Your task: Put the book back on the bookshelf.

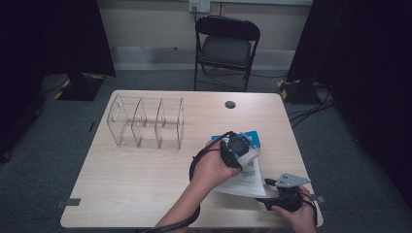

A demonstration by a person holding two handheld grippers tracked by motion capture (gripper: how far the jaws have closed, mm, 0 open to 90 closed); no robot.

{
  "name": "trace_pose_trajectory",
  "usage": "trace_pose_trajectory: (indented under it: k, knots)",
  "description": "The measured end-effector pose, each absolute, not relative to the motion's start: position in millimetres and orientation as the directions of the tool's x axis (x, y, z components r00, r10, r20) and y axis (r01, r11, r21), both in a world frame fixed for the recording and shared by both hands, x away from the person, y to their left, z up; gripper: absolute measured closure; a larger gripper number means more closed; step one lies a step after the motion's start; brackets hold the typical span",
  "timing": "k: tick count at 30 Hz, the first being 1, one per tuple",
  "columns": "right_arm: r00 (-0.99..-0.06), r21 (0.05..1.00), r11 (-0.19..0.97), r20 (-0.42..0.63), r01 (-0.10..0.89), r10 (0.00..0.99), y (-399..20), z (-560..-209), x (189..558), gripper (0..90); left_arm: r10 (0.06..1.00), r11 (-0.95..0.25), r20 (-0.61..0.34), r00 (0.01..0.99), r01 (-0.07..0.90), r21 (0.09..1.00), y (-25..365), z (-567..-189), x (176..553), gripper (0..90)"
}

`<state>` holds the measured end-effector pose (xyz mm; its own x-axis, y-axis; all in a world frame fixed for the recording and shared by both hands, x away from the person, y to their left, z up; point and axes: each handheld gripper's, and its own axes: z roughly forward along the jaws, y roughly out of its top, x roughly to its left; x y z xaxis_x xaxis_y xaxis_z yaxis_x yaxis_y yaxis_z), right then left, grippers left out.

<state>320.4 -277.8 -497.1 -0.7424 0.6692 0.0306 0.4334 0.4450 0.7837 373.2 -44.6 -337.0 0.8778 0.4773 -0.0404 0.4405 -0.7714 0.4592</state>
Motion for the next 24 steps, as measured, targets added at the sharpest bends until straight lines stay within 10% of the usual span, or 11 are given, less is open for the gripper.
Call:
trace_pose_trajectory:
  k: [8,10,14,24]
  knots:
    - [-0.727,0.804,0.42,0.021,0.42,0.686,-282,-495,320,27.9,0.483,-0.763,-0.05,0.874,0.448,0.465,-44,-336,374,74.6]
    - [-0.711,0.814,0.424,-0.02,0.396,0.703,-288,-491,320,45.3,0.474,-0.781,-0.026,0.88,0.433,0.45,-44,-336,373,75.0]
    - [-0.647,0.842,0.28,0.103,0.461,0.755,-308,-491,331,34.1,0.467,-0.791,-0.025,0.884,0.43,0.436,-41,-338,372,75.2]
    - [-0.686,0.815,0.34,0.095,0.47,0.721,-297,-496,330,27.0,0.477,-0.785,-0.027,0.879,0.44,0.436,-46,-333,375,75.2]
